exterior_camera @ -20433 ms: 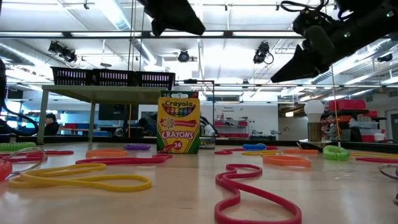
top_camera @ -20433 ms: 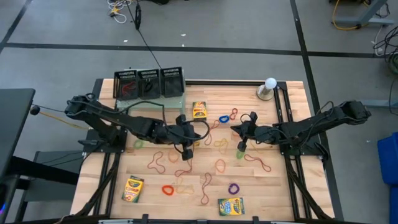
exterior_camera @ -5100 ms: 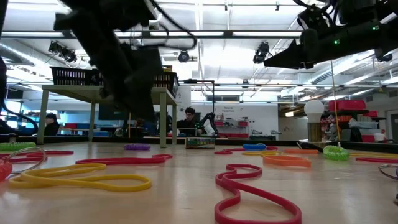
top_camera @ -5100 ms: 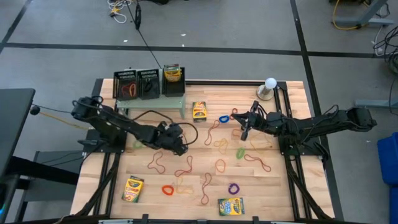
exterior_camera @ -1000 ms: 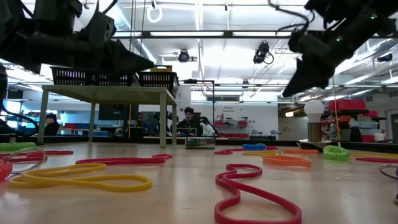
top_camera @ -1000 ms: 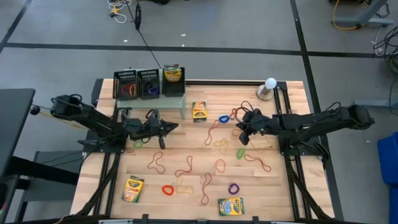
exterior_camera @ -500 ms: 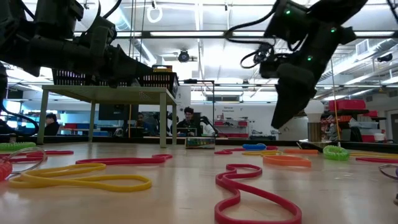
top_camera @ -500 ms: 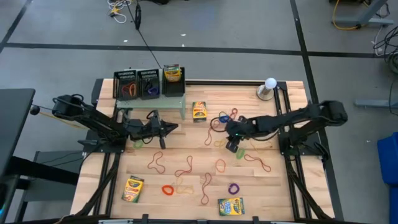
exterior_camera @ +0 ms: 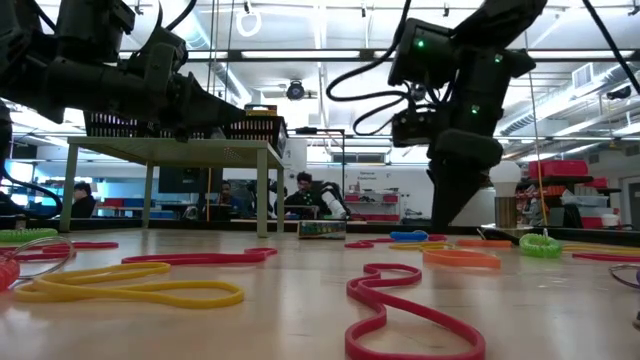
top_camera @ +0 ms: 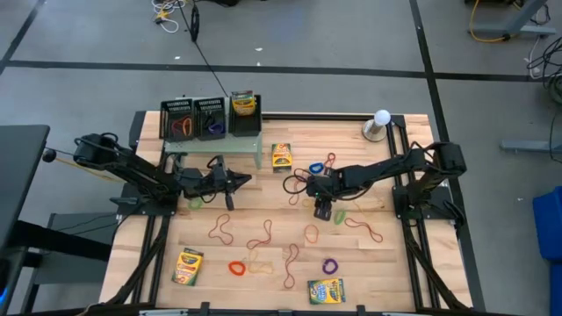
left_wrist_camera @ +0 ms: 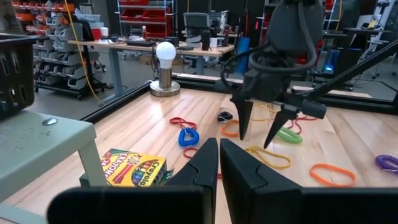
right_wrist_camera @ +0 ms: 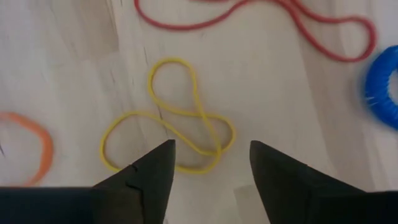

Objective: Pick & Place Office Desk Supplies
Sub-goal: Put the yellow rubber band into the left black bin on the shelf

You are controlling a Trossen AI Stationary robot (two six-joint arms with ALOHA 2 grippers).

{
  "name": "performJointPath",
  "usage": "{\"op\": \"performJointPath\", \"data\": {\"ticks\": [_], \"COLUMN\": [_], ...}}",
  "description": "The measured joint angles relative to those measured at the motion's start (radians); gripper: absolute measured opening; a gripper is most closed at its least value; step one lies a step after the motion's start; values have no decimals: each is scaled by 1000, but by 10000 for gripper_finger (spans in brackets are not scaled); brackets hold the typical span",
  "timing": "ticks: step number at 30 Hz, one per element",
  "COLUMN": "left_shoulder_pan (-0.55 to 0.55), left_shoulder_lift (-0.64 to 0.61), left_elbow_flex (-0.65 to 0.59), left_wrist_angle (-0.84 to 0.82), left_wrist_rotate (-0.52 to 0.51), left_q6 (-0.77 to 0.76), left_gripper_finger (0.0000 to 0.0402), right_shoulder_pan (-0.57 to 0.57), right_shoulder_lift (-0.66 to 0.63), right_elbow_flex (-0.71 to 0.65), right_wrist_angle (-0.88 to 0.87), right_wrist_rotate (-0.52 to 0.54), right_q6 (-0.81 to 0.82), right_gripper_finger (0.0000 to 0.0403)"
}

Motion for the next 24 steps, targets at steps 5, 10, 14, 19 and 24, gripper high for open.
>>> {"op": "performJointPath", "data": {"ticks": [5, 10, 14, 19, 24], "left_shoulder_pan": [0, 0, 0, 0, 0], "left_shoulder_lift": [0, 0, 0, 0, 0], "left_elbow_flex": [0, 0, 0, 0, 0], "left_wrist_angle": [0, 0, 0, 1, 0], "left_wrist_rotate": [0, 0, 0, 0, 0], "left_q6": [0, 0, 0, 0, 0], "left_gripper_finger": [21, 21, 21, 21, 21], "right_shoulder_pan": [0, -2, -2, -2, -7], "right_shoulder_lift": [2, 3, 34, 48, 48], "right_elbow_flex": [-5, -5, -6, -5, -5], "right_wrist_angle": [-2, 0, 0, -2, 1], "right_wrist_rotate": [-38, -41, -43, -55, -57], "right_q6": [1, 0, 0, -19, -26], "right_gripper_finger": [223, 215, 208, 206, 206]}}
